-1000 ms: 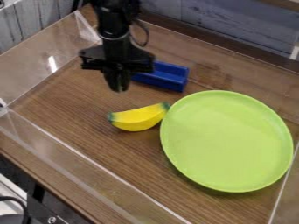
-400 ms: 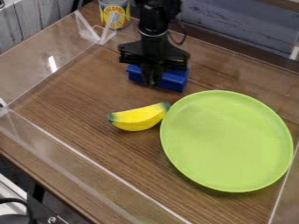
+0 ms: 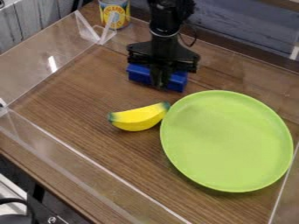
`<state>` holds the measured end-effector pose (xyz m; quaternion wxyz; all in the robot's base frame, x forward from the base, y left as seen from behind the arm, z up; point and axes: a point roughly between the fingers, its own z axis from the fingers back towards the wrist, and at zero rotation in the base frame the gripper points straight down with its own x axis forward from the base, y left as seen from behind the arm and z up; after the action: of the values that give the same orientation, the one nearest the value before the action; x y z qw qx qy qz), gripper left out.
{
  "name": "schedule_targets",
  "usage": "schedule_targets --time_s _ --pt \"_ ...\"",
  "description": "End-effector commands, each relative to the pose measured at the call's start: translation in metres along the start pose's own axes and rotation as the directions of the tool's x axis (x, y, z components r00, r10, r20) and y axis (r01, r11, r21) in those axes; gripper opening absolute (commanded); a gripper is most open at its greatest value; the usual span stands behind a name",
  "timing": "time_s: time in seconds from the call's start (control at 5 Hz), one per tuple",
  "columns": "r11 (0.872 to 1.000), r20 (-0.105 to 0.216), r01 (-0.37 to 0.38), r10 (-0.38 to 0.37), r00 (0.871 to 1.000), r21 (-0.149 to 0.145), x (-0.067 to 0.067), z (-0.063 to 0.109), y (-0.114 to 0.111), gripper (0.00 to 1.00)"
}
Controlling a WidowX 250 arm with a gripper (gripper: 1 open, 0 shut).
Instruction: Remove the blue object from inside the green plate and put it on the table
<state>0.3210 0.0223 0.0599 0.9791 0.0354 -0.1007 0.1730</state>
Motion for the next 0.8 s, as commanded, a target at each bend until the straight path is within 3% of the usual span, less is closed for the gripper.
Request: schedule_targets --time_s 0.0,0.4,0.6 --pt "0.998 0.072 0.049 -0.046 0.996 -0.031 0.01 0.012 -0.011 0.0" --pt "0.987 0.081 0.153 -0.148 0.986 -0.055 0.011 -0.004 -0.02 0.0" --pt "0.982 0.081 0.18 -0.175 0.981 -0.06 0.016 -0.002 -0.019 0.0"
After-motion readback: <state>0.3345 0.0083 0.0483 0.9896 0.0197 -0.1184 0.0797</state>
